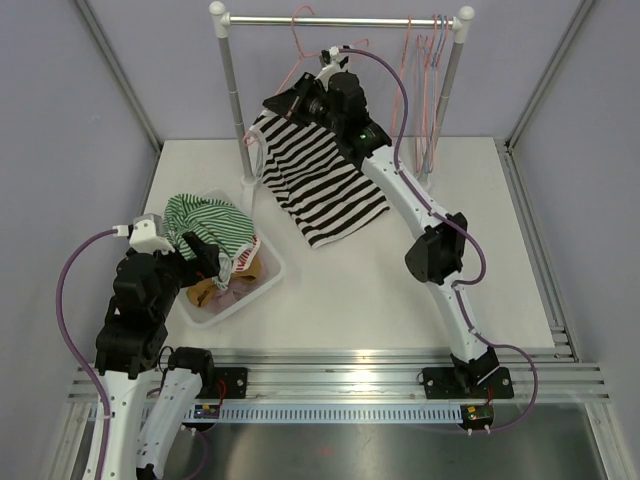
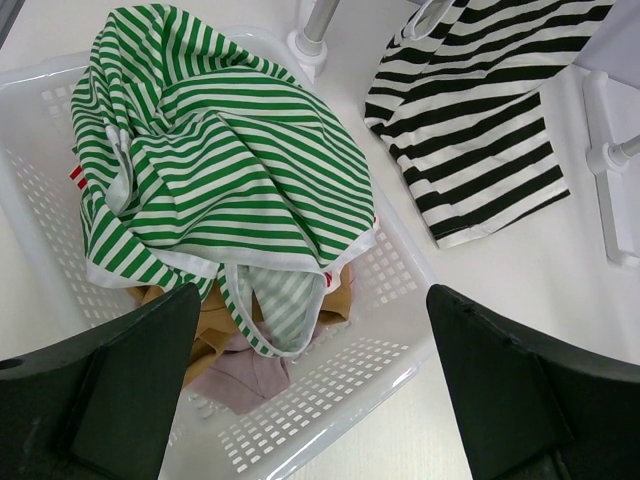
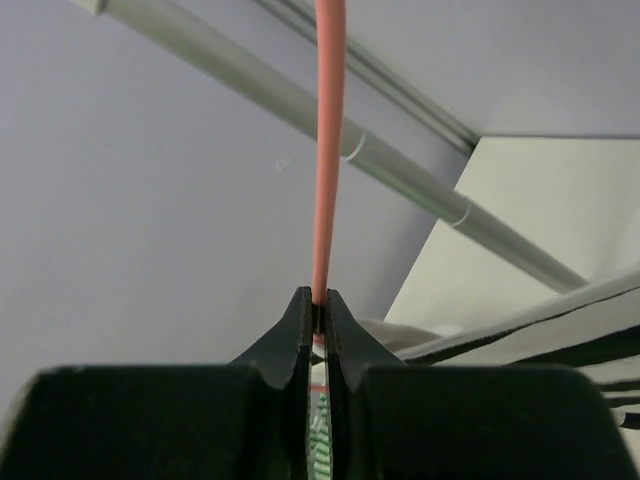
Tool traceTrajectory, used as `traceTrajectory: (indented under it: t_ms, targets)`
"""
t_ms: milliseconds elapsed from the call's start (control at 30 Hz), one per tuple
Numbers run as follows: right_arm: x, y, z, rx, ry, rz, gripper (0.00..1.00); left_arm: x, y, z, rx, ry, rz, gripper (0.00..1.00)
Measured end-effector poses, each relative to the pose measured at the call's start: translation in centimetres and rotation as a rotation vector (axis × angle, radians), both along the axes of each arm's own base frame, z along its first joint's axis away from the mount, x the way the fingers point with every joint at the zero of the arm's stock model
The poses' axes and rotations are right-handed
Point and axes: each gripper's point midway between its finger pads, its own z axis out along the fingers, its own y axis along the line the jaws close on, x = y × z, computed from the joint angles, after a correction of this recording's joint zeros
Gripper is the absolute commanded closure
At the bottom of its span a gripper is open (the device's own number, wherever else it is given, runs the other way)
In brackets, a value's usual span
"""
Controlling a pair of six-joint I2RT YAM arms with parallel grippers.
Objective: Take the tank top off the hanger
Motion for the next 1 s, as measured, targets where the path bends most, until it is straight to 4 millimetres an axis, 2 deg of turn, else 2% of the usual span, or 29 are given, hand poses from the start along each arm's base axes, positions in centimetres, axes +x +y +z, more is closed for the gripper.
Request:
traceTrajectory:
  t_ms: [133, 300, 467, 800, 900, 1000]
  targets:
    - [-2.5, -0.4, 2.1, 0.014, 0.01, 0.092, 1.0, 0.0, -0.1, 0.0, 0.0, 0.0, -0.006, 0.01]
    - [-5.2, -2.2, 4.8, 0.031, 0.01, 0.181, 1.0, 0.0, -0.3, 0.0, -0.003, 0.0, -0.017, 0.01]
    - [-8.5, -3.7, 6.4, 0.024, 0.009, 0.291, 1.0, -0.1, -1.1, 0.6, -0.011, -0.025, -0.063, 0.01]
    - [-19.0, -7.3, 5.1, -0.067, 0.098, 0.514, 1.0, -0.4, -4.1, 2.5, -0.051, -0.081, -0.236, 0.01]
    - [-22.9, -9.0, 5.2, -0.072, 0.098, 0.577, 1.0, -0.1, -5.2, 4.3, -0.07, -0.108, -0.292, 0.01]
    - [-26.9, -10.8, 5.5, -0.071, 0.09, 0.647, 1.0, 0.0, -6.6, 7.0, -0.095, -0.16, -0.373, 0.01]
